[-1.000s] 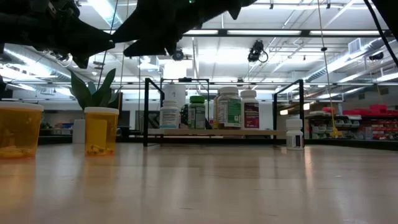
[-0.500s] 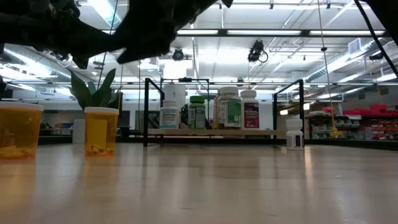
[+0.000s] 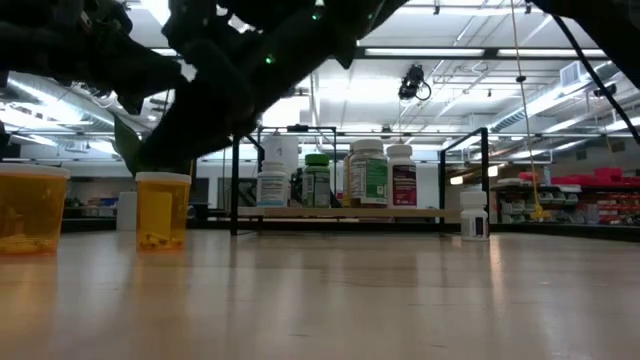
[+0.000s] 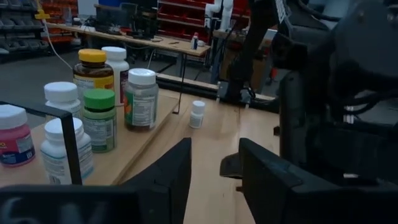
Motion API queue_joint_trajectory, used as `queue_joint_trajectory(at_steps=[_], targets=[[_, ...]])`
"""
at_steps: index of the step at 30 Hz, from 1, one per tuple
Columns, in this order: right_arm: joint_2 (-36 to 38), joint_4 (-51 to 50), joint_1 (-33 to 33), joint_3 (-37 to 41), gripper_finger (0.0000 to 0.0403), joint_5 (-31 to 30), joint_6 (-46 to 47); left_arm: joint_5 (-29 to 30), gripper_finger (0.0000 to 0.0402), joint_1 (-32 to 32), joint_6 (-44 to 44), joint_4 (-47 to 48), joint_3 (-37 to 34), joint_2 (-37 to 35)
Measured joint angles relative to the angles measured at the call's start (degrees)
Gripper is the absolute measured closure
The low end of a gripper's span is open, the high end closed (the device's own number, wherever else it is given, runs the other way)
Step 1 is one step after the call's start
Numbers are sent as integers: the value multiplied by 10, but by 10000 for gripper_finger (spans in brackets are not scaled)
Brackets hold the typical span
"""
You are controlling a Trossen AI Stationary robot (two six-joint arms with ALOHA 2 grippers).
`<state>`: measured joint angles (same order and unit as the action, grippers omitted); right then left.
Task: Pick and place medicine bottles onto shelf by color
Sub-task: Adjust the right orange pill bottle
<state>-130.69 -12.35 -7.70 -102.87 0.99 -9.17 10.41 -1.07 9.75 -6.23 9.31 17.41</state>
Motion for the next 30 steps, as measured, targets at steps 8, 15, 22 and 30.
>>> queue_joint_trajectory(at_steps=[8, 15, 22, 30], targets=[[-18, 23, 4, 0, 8, 1, -9, -1, 259, 0, 0, 4, 0, 11], [-15, 17, 10, -1, 16, 1, -9, -1, 266, 0, 1, 3, 0, 13], [-15, 17, 11, 0, 29, 1, -9, -1, 257, 0, 0, 2, 0, 13], [-15, 45, 11, 27, 32, 10, 6, -1, 254, 0, 0, 2, 0, 13]])
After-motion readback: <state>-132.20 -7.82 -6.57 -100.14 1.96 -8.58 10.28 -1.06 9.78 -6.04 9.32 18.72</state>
